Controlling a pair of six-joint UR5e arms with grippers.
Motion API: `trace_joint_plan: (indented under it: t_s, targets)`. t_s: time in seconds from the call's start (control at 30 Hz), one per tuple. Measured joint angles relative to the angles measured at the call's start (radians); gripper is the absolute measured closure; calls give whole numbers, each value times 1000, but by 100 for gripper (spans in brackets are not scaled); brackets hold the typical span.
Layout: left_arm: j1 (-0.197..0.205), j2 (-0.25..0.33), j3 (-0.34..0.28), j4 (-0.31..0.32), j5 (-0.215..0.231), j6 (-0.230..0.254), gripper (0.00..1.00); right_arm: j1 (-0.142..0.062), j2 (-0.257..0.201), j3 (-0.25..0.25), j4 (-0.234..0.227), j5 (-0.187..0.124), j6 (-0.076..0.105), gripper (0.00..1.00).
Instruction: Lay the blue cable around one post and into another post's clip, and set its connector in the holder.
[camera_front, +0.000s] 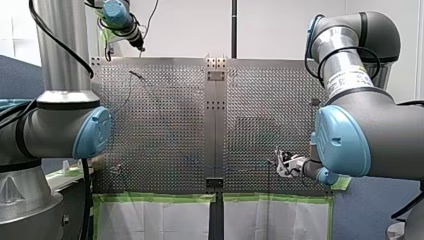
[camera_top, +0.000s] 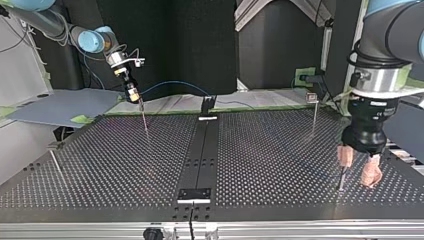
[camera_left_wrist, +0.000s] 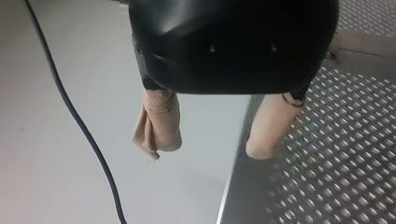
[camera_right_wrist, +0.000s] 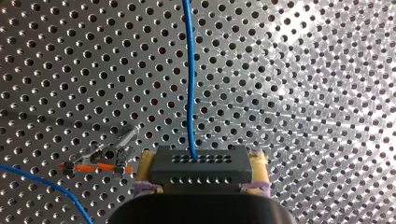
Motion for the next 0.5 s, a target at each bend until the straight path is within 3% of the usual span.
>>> trace_joint_plan:
  t_s: [0.27,0.5]
  targets:
    - [-3,-7,0,-61,-58,62,0,0,0,0,0,0,0,100]
    - [-5,-18,0,-97,-74,97,0,0,0,0,0,0,0,100]
